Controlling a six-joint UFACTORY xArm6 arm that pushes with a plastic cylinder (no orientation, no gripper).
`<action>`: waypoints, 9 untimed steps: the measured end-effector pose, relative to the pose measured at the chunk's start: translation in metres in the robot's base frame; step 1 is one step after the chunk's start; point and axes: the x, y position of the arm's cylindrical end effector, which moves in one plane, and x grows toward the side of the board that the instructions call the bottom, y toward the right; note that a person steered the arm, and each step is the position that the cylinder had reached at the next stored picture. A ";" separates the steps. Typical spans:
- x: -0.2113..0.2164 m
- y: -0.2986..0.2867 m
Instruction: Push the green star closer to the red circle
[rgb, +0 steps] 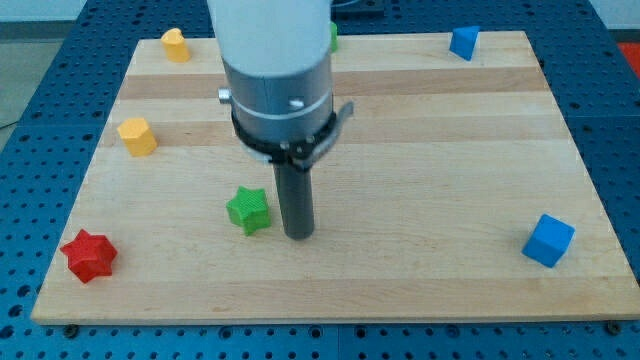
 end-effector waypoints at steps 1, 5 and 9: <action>0.030 -0.026; -0.064 -0.022; -0.073 0.004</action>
